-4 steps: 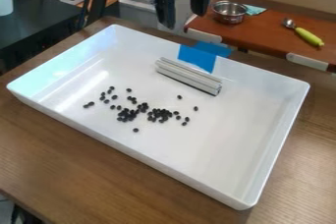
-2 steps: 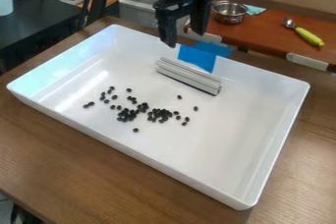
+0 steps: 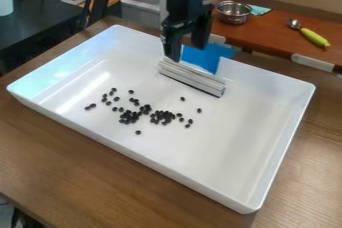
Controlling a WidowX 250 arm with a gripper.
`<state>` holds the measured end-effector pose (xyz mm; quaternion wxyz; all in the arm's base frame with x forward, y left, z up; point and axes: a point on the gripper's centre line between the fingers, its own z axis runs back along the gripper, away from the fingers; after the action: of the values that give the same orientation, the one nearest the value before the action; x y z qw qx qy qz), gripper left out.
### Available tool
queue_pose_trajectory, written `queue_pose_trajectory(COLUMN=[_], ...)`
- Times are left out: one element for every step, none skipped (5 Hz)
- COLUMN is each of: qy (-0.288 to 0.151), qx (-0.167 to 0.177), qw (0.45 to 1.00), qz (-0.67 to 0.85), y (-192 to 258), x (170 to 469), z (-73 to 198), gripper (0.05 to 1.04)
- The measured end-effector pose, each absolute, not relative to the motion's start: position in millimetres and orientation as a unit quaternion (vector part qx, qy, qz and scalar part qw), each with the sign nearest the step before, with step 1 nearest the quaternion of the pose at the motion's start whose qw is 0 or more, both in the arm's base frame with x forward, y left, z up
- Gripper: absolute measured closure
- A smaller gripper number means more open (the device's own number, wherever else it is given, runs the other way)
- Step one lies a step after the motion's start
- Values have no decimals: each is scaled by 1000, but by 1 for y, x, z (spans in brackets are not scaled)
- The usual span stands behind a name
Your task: Sweep into pile
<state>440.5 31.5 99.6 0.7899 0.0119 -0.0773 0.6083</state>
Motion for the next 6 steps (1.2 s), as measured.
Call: queue_pose_trajectory(qy=[-64,-61,-67,-70,-69,-67], qx=[25,38,46,55,61,63], qw=[785,782,783,783,782,782], qz=[616,619,616,616,616,616], y=[33,28,23,25,26,26], x=[447,450,453,453,453,452], z=[83,74,71,67,63,60], gripper=[85,84,84,84,84,132])
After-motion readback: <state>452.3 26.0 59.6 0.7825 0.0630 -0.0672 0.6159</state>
